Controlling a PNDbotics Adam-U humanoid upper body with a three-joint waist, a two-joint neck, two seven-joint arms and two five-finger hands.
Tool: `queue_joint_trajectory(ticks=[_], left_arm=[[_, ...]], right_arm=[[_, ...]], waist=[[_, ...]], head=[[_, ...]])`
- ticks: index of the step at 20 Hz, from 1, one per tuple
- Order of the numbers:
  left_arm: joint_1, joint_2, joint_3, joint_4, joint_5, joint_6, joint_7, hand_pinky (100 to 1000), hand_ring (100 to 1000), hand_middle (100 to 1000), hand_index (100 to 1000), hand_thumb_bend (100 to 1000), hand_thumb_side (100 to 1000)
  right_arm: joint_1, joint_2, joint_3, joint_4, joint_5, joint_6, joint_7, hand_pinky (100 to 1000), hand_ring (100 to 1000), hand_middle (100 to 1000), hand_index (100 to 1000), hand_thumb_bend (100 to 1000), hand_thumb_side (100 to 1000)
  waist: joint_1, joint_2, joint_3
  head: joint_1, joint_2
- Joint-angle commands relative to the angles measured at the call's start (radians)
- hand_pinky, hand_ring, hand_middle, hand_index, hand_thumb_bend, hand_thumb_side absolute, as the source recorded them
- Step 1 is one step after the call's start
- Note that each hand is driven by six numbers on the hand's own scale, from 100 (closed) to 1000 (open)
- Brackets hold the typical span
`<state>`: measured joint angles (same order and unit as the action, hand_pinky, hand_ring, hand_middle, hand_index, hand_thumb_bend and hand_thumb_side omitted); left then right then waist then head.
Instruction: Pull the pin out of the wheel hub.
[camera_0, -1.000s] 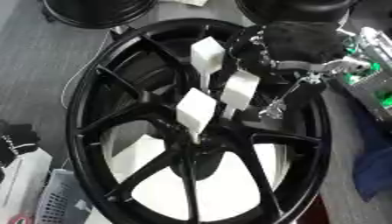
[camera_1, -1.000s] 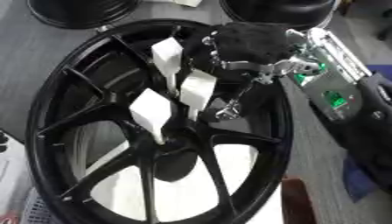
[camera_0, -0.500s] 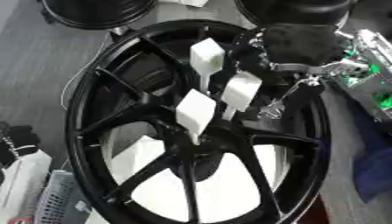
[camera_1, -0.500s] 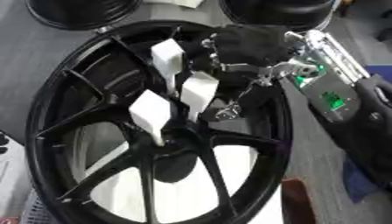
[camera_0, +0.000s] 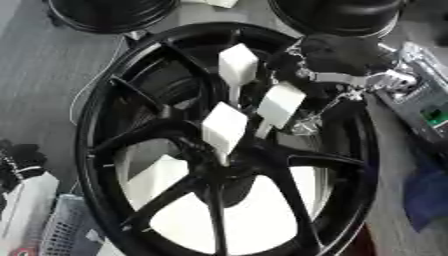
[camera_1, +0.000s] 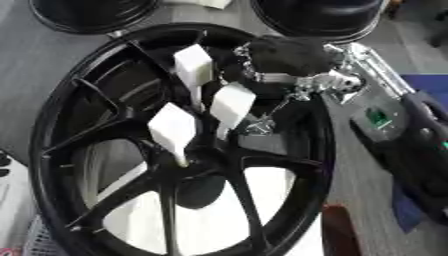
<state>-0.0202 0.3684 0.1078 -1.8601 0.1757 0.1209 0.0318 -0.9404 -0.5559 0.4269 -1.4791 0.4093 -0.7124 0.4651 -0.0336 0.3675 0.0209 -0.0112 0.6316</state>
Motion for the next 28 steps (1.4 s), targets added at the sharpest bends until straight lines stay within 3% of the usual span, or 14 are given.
queue_joint_trajectory(ticks=[1, 10, 22, 28], left_arm=[[-0.006, 0.022, 0.001, -0.011, -0.001, 0.003, -0.003, 754, 722, 606, 713, 100, 911], [-0.006, 0.021, 0.0, -0.01, -0.003, 0.002, -0.009, 757, 722, 607, 711, 100, 911], [0.0, 0.017, -0.002, -0.004, 0.0, 0.005, -0.019, 760, 722, 608, 710, 100, 910], [0.002, 0.014, -0.003, -0.002, 0.003, 0.007, -0.024, 762, 722, 608, 710, 100, 909]], right_arm=[[-0.013, -0.011, -0.019, 0.006, -0.051, -0.195, 0.21, 488, 516, 519, 613, 157, 140], [-0.028, -0.025, -0.044, -0.016, -0.142, -0.195, 0.298, 522, 536, 487, 556, 157, 157], [-0.063, -0.042, -0.048, -0.058, -0.158, -0.195, 0.345, 562, 565, 490, 556, 250, 213], [-0.075, -0.054, -0.045, -0.059, -0.175, -0.195, 0.356, 568, 568, 491, 557, 245, 212]], waist=[[0.002, -0.013, 0.001], [0.002, -0.019, -0.002], [-0.003, -0.046, -0.005], [-0.007, -0.066, -0.004]], head=[[-0.003, -0.007], [-0.002, -0.006], [-0.003, -0.003], [-0.004, 0.0]])
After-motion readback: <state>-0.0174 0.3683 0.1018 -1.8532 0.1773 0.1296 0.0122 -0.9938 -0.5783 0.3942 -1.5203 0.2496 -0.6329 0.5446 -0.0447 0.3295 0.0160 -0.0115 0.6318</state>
